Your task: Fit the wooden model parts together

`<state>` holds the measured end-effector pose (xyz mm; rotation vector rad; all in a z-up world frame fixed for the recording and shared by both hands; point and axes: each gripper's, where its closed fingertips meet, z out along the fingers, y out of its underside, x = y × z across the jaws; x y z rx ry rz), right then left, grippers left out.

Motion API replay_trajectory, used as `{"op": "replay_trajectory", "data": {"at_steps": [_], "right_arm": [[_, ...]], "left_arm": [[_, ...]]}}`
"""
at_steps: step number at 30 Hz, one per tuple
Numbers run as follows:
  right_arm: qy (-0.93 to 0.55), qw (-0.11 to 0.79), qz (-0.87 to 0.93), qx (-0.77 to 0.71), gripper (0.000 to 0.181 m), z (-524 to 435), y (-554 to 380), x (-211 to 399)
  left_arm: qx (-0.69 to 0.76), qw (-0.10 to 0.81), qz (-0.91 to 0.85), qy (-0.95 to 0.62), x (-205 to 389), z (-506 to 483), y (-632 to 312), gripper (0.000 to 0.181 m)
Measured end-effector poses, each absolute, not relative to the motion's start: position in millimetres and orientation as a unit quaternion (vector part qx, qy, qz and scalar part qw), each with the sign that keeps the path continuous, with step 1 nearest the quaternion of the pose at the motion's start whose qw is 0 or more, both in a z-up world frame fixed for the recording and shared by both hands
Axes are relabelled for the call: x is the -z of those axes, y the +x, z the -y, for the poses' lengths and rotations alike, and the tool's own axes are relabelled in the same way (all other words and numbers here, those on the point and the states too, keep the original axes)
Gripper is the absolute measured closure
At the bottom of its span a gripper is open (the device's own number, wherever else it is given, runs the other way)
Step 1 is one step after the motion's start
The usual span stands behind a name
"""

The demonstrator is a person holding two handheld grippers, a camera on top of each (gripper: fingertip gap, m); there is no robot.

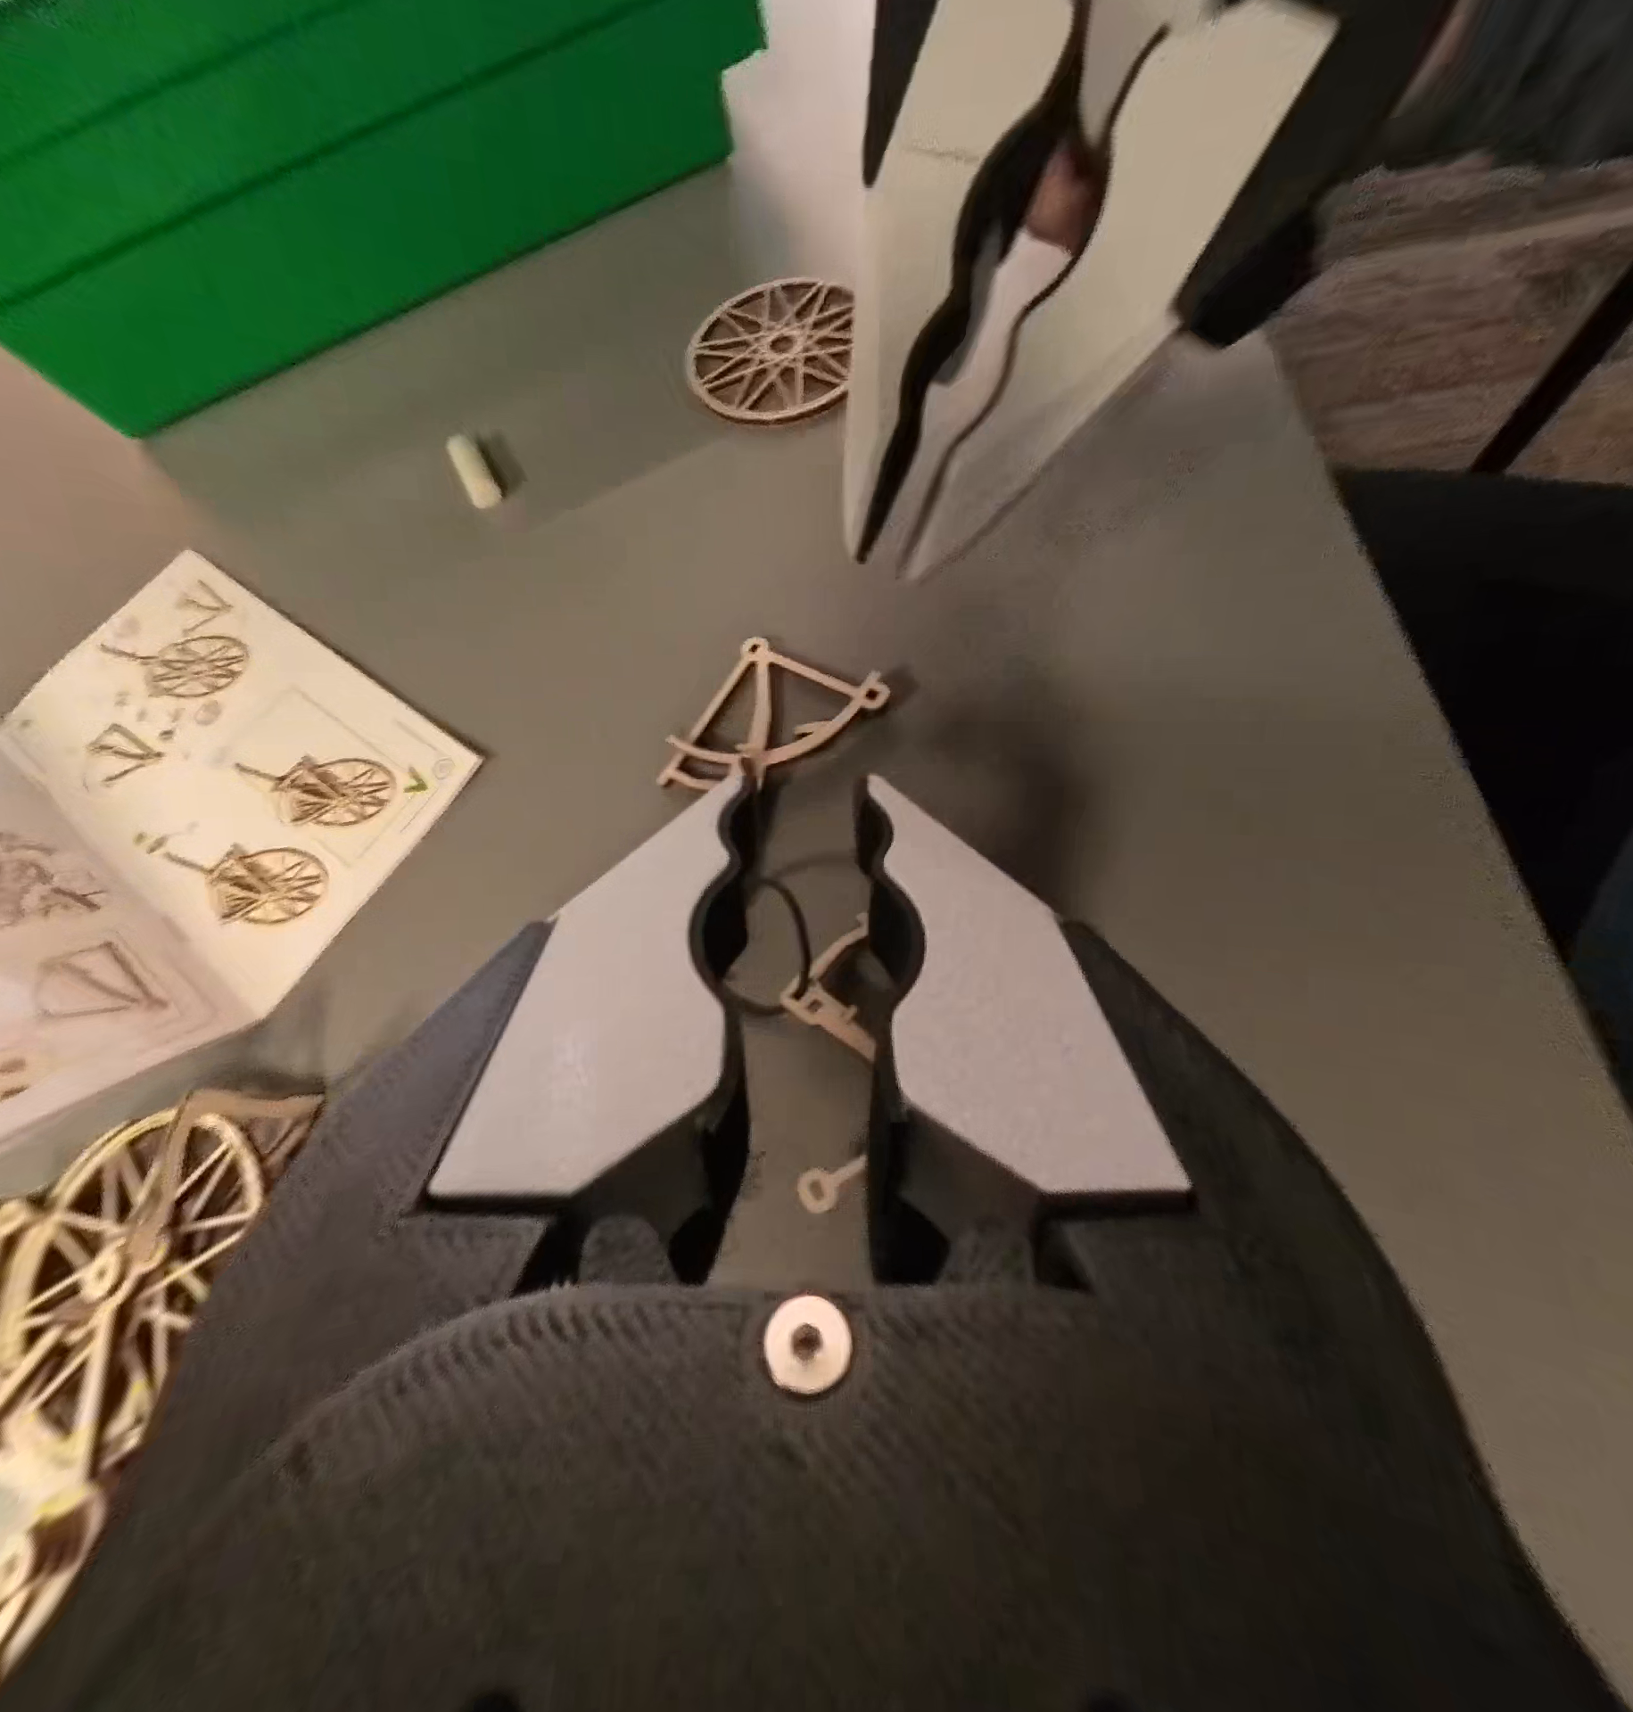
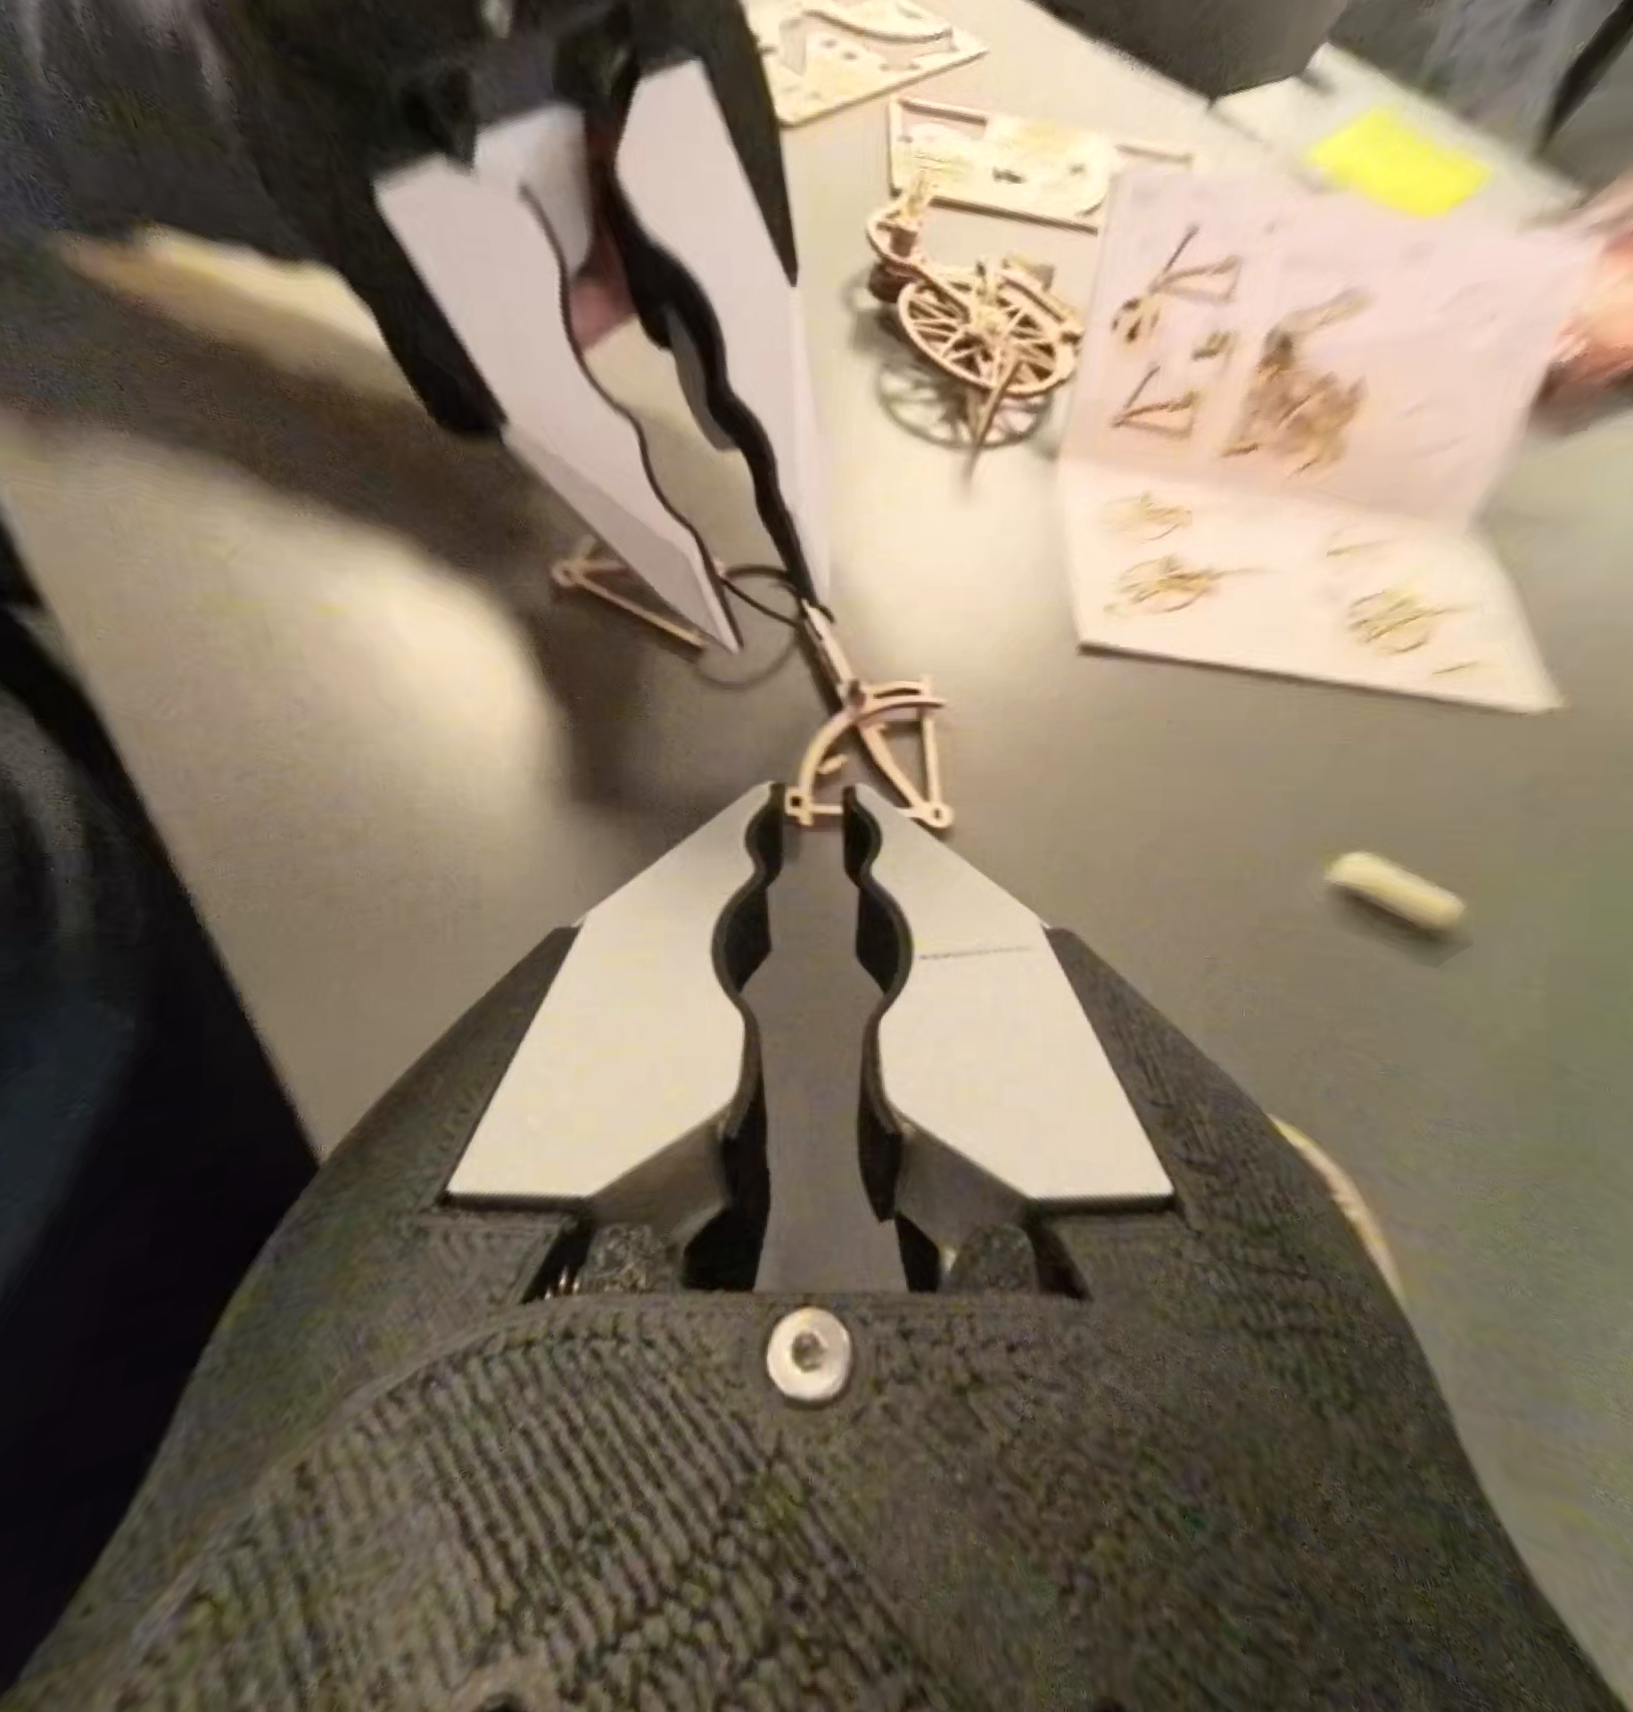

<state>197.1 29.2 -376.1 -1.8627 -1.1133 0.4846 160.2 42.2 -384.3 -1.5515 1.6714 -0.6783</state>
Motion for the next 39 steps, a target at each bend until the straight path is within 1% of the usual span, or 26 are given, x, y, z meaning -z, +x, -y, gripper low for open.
{"op": "replay_trajectory", "data": {"at_steps": [2,4,6,8,14,15,20,29,31,34,37,39], "right_arm": [[-0.769,0.413,0.422,-0.242,0.167,-26,193,379],[-0.777,0.402,0.416,-0.247,0.163,-25,195,384],[-0.779,0.394,0.416,-0.254,0.163,-22,195,388],[-0.781,0.391,0.417,-0.25,0.162,-20,198,392],[-0.777,0.417,0.423,-0.21,0.161,-21,208,394],[-0.777,0.419,0.422,-0.209,0.161,-22,209,393],[-0.785,0.412,0.42,-0.196,0.161,-24,211,398],[-0.791,0.408,0.417,-0.184,0.162,-26,213,401],[-0.788,0.421,0.411,-0.183,0.162,-29,214,397],[-0.772,0.467,0.389,-0.188,0.163,-36,215,382],[-0.723,0.56,0.367,-0.167,0.158,-49,218,353],[-0.675,0.617,0.371,-0.162,0.153,-50,213,328]], "left_arm": [[0.235,0.383,-0.673,-0.587,386,-42,161,0.16],[0.224,0.38,-0.713,-0.545,387,-35,169,0.156],[0.211,0.362,-0.755,-0.505,392,-32,177,0.158],[0.18,0.329,-0.79,-0.485,402,-37,182,0.159],[0.151,0.215,-0.848,-0.461,412,-38,188,0.176],[0.137,0.202,-0.852,-0.463,412,-40,187,0.175],[0.079,0.179,-0.866,-0.461,412,-50,180,0.174],[0.067,0.142,-0.883,-0.442,413,-52,177,0.178],[0.055,0.156,-0.879,-0.446,413,-57,178,0.179],[0.077,0.241,-0.848,-0.466,400,-69,188,0.179],[0.175,0.338,-0.775,-0.504,368,-74,197,0.179],[0.296,0.357,-0.714,-0.525,342,-62,199,0.179]]}}
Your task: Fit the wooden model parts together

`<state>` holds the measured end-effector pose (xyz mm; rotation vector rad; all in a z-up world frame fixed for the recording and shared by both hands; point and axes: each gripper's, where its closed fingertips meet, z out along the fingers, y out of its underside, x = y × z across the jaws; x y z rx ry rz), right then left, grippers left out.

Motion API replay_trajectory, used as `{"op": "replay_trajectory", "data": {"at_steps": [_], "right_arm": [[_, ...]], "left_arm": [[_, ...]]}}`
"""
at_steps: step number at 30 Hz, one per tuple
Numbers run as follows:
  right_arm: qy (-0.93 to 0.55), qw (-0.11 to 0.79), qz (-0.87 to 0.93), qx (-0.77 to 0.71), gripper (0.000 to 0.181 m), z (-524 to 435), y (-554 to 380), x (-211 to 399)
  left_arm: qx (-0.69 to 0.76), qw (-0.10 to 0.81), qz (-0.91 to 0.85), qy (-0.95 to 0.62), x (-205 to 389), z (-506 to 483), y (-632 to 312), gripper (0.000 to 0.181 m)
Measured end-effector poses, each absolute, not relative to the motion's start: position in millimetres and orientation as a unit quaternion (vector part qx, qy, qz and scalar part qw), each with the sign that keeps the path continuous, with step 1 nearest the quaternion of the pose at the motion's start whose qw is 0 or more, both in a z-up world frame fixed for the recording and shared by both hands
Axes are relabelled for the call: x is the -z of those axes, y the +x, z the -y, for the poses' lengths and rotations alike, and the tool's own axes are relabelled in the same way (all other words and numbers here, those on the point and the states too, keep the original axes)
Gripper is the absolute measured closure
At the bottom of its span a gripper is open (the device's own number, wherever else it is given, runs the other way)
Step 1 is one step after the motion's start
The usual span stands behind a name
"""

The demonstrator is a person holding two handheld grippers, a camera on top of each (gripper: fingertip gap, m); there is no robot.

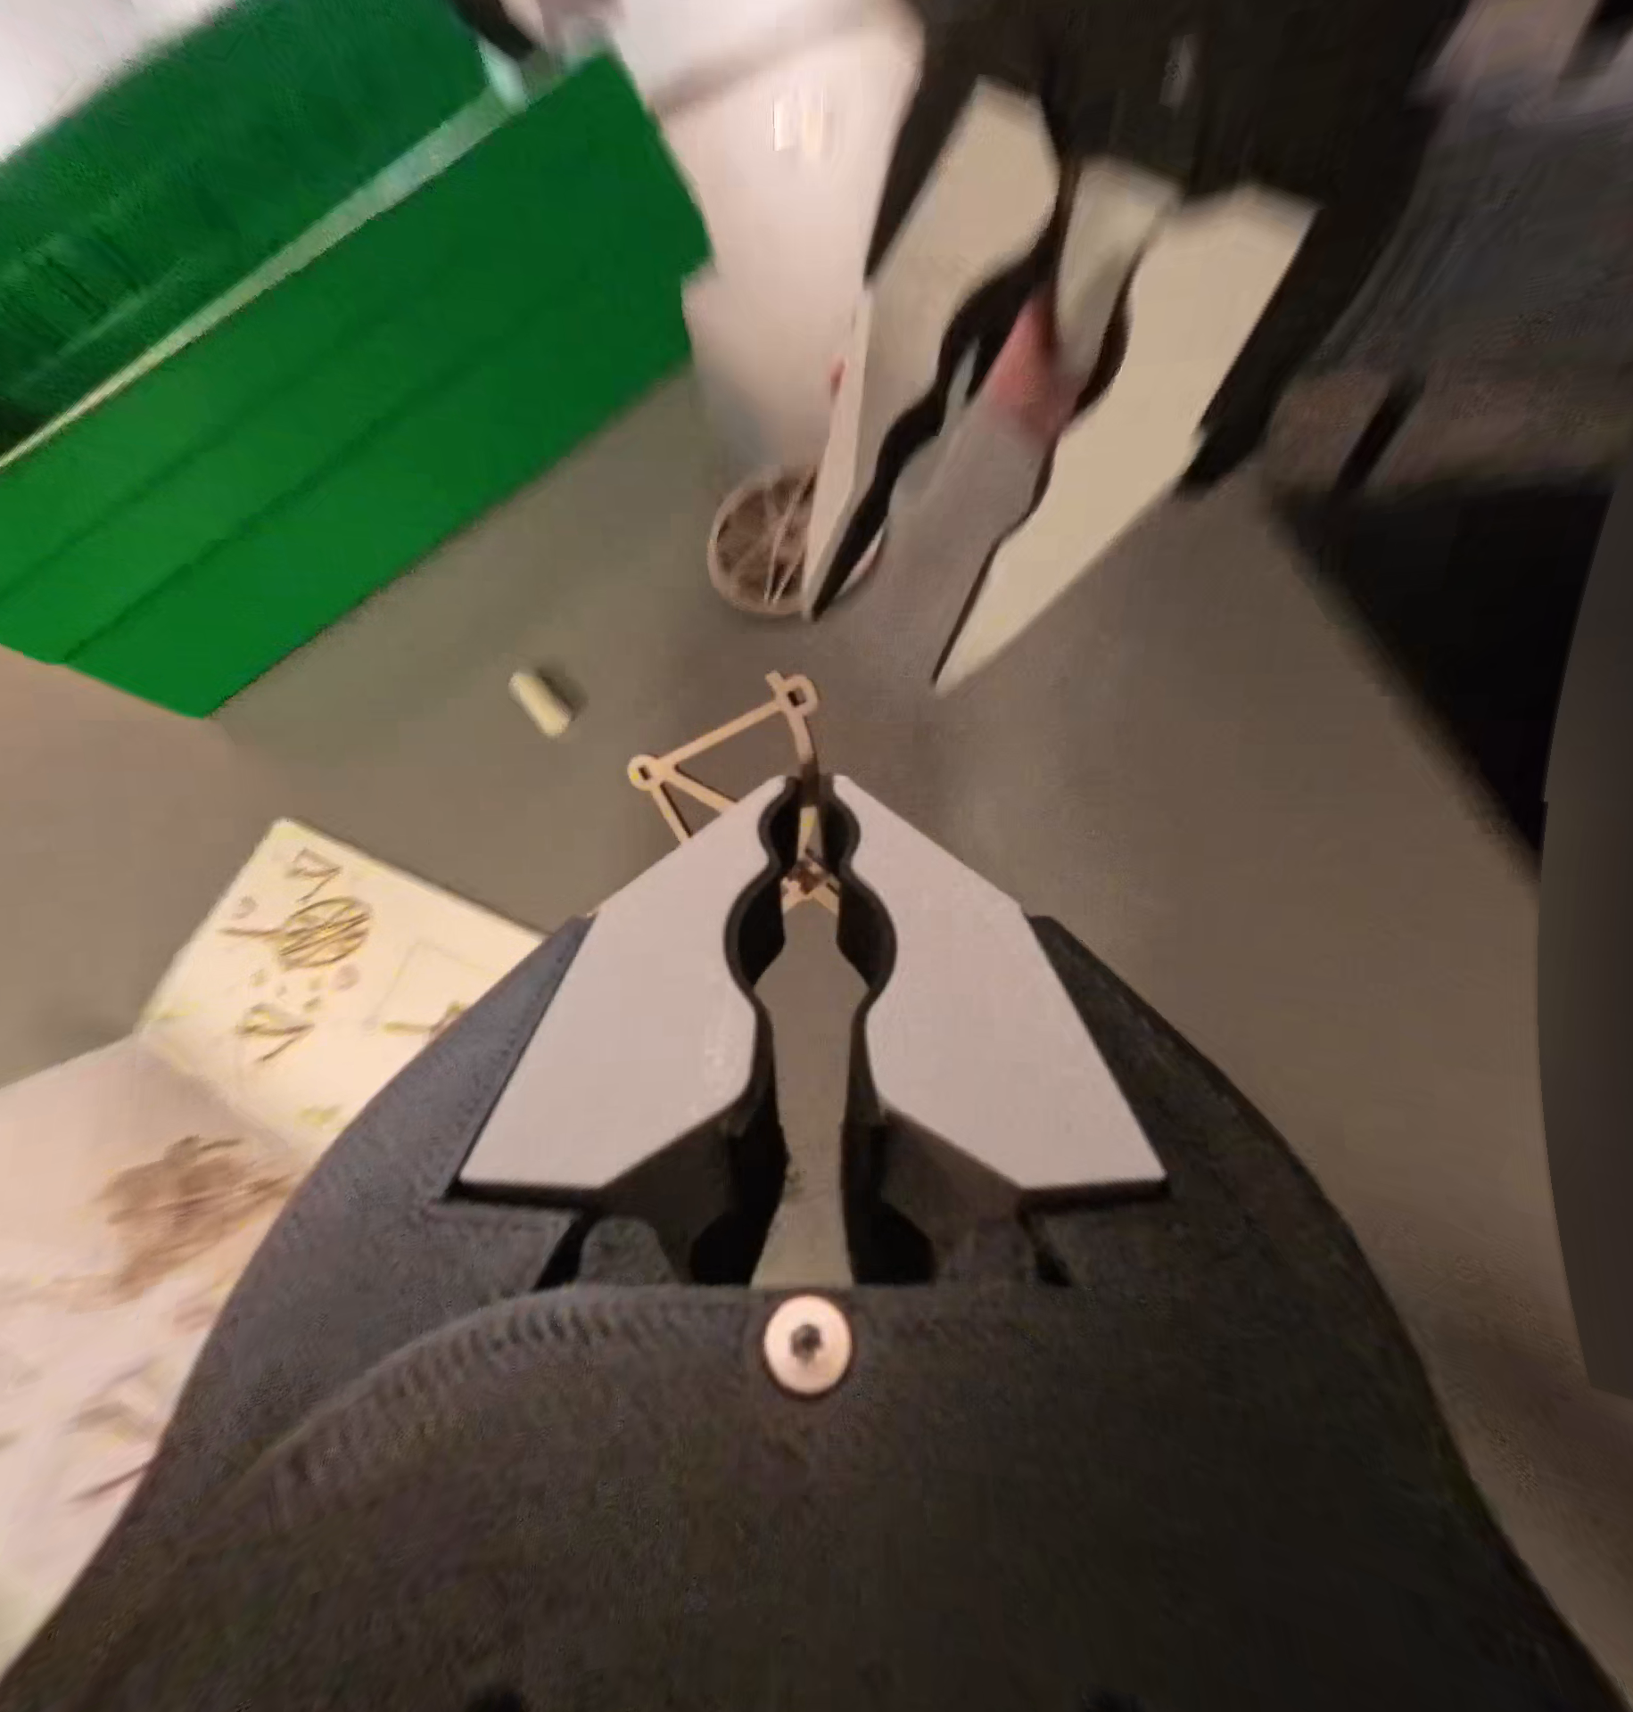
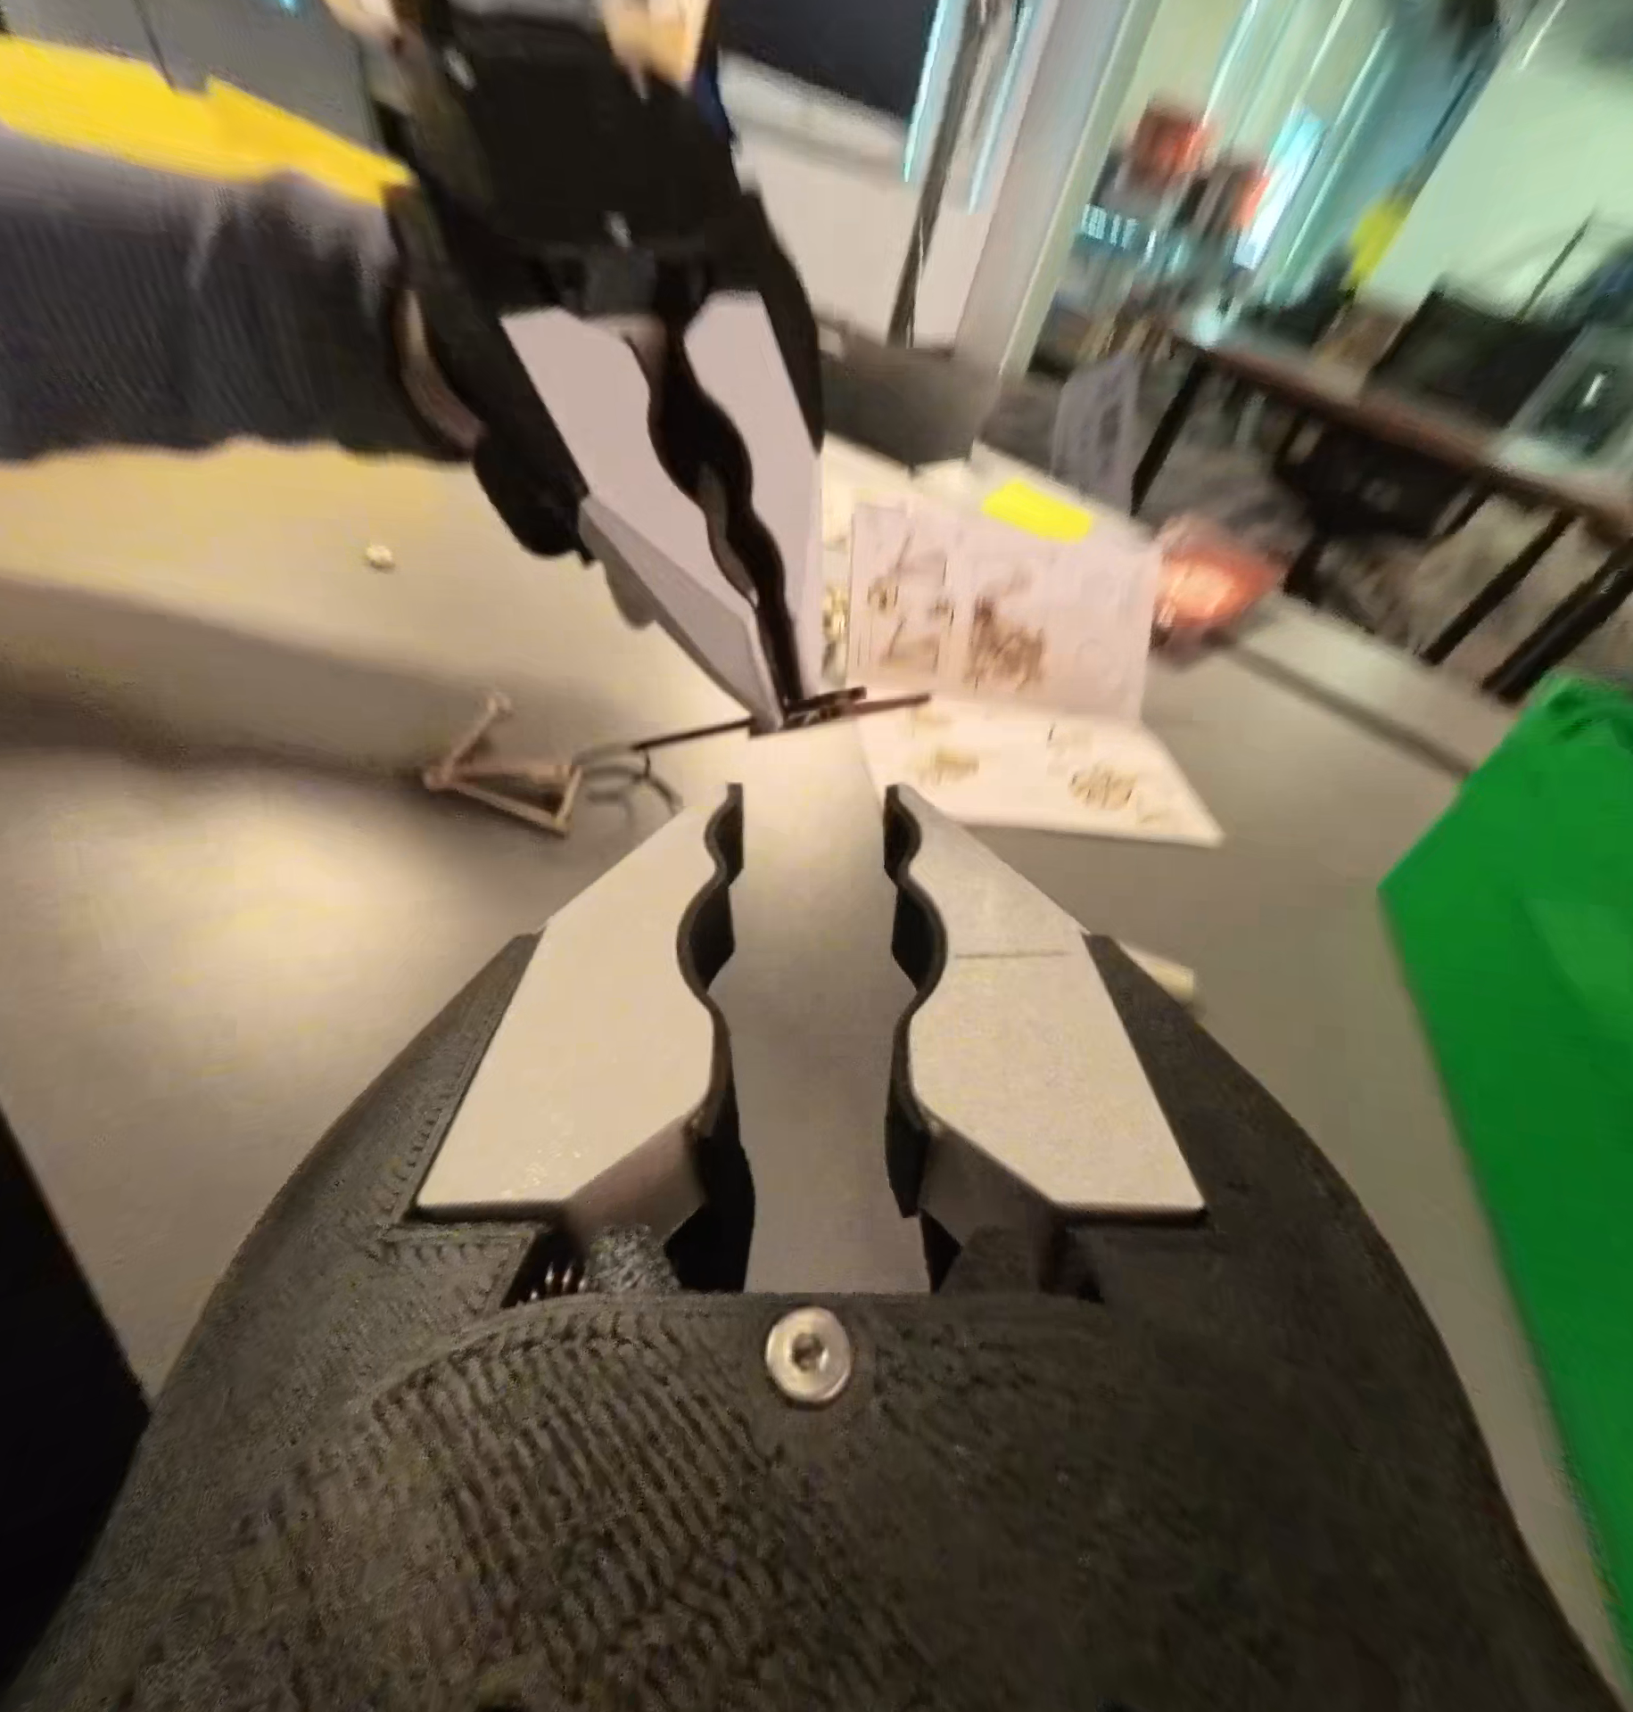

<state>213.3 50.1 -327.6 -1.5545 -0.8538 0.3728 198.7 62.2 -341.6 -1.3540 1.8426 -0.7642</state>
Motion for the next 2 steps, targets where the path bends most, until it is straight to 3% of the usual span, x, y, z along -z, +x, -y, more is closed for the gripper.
{"op": "replay_trajectory", "data": {"at_steps": [2], "right_arm": [[-0.62,0.659,0.393,-0.162,0.145,-47,205,302]], "left_arm": [[0.434,0.337,-0.65,-0.524,312,-45,196,0.179]]}}
